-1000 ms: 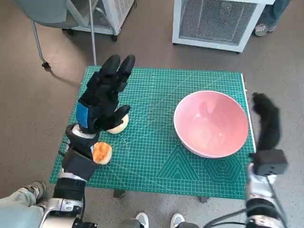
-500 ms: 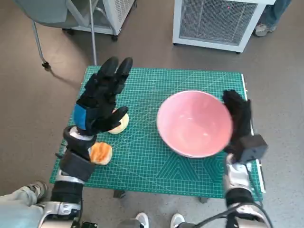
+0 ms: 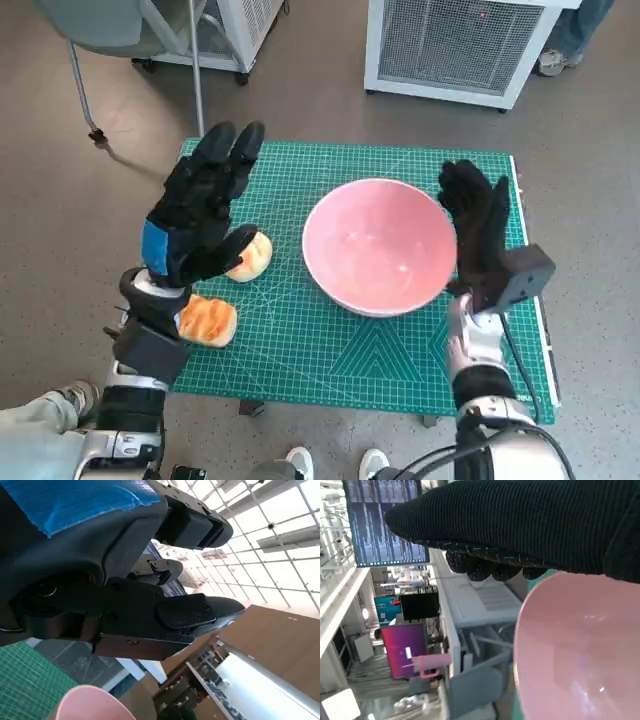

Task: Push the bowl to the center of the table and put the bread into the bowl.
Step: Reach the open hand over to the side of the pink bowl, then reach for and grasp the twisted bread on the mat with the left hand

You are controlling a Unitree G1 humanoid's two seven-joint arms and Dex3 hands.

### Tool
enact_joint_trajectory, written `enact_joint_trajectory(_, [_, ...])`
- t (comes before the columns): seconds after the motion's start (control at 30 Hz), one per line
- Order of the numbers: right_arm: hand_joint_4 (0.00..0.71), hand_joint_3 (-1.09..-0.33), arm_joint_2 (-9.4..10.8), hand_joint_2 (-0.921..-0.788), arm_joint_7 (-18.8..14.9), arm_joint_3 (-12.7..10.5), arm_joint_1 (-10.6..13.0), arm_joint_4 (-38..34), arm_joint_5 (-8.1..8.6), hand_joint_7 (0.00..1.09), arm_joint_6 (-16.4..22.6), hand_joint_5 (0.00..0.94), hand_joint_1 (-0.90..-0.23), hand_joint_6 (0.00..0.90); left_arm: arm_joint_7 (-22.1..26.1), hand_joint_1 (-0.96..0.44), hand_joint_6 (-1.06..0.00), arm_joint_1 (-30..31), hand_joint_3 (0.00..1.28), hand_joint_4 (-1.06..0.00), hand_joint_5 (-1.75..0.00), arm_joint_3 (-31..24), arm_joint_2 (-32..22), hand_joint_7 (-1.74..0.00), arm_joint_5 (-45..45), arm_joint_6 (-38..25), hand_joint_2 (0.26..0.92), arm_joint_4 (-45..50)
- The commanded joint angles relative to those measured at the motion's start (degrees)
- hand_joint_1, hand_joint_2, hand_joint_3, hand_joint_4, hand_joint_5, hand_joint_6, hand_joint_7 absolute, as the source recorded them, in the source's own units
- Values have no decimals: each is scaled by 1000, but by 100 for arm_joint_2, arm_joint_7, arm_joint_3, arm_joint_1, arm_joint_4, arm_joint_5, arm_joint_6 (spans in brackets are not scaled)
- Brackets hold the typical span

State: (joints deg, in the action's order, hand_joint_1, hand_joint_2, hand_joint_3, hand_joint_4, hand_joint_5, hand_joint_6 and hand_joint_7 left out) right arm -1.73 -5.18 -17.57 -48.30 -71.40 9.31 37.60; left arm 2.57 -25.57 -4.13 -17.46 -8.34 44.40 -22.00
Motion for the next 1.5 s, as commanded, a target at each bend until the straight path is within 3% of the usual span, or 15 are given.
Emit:
enact_joint_trajectory(0.03, [208,-875,150,-921,63,-75,-137,-196,64,483,-284,4,-574,62,-49,-254,-408,86,312,-271,0,-35,-24,-7,-9,-91,921,184])
enact_joint_trajectory(0.3, [197,-867,57,-921,260,98,-231,-234,-227,472,-341,1,-609,63,-46,-264,-408,206,312,-271,0,-76,-54,-6,-16,-142,921,321])
enact_joint_trajectory(0.53, [191,-875,-133,-921,238,123,-237,-70,-296,463,-130,0,-603,62,8,-264,-408,274,311,-270,0,-154,-126,-5,81,-145,921,353])
enact_joint_trajectory(0.8, [184,-879,-316,-921,266,361,-63,507,-514,462,698,3,-589,58,-16,-270,-408,293,308,-274,-2,-195,-135,-5,62,-185,921,388])
enact_joint_trajectory(0.9, [195,-871,-417,-921,165,533,84,953,-674,467,1122,9,-597,56,-24,-272,-407,286,308,-275,-2,-197,-138,-4,30,-214,921,440])
enact_joint_trajectory(1.07, [210,-852,-562,-921,-110,878,424,1954,-860,569,1454,9,-625,13,5,-275,-402,259,308,-276,-2,-201,-176,-1,21,-304,921,569])
enact_joint_trajectory(1.3, [215,-838,-866,-921,-816,1303,871,3275,-692,611,1395,8,-642,0,122,-275,-399,214,307,-274,-1,-204,-323,0,51,-411,921,726])
enact_joint_trajectory(1.5, [219,-832,-1017,-921,-1102,1459,1107,3967,-589,632,1163,10,-662,-1,289,-279,-389,266,294,-268,0,-264,-636,0,-3,-420,921,888])
